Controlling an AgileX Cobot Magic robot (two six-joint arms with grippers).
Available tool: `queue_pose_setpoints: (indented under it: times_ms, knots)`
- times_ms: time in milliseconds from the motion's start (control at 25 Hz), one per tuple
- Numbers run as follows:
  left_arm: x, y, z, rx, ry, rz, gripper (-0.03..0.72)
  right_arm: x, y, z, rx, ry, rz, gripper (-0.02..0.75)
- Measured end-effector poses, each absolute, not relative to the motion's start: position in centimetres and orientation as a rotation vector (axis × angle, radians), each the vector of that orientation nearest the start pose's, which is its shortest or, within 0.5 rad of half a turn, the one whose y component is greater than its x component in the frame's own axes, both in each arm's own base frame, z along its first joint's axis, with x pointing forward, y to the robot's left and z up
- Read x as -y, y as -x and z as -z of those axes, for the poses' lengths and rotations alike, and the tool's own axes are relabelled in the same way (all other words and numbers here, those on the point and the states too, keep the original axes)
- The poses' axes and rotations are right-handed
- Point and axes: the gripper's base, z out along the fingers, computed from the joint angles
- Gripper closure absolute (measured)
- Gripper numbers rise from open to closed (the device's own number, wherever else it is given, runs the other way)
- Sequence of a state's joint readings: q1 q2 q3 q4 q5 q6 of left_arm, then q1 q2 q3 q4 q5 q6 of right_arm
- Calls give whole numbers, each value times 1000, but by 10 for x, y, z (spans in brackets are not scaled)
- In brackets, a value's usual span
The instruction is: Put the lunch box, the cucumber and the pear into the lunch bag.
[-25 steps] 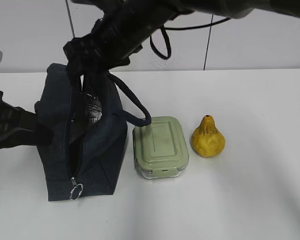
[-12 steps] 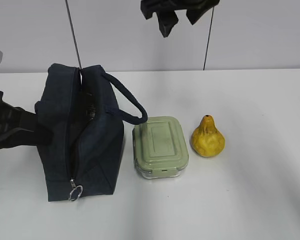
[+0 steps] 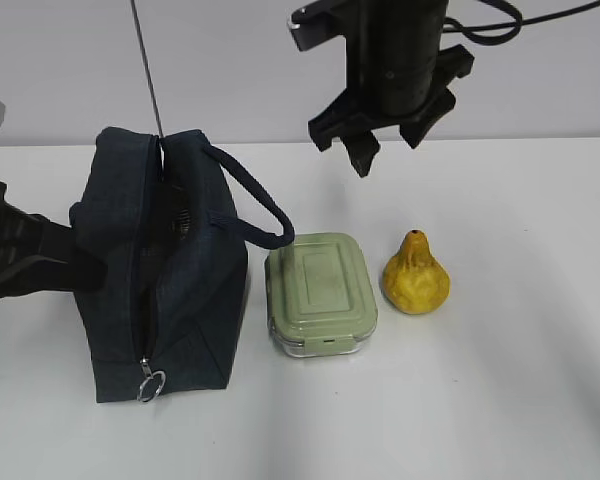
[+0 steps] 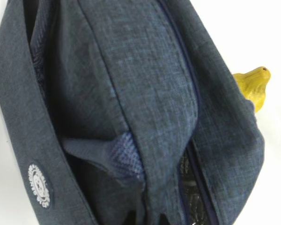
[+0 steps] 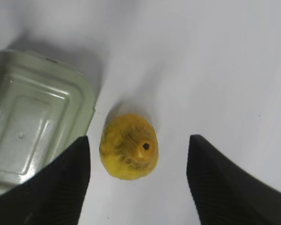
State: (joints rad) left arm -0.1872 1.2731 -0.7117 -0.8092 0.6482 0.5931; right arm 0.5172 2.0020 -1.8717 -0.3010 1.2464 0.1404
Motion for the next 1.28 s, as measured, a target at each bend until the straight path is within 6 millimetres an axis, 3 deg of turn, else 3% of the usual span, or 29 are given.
queue_pose_setpoints:
  times_ms: [400,760,920,1280]
  knots:
    - [83,-222,-242,-2508,-293,691,685,-173,-378,-246,-2843,619,366,250]
    - [83,-222,-242,-2510,-295,693,685,-159,-383,-243,-2870,550,351,305]
    - [83,-222,-242,-2510,-295,693,685,-150,-390,-230,-2927,516,309,306]
    - [83,-222,-242,-2511,-295,694,685,-155,-388,-223,-2964,536,212,307]
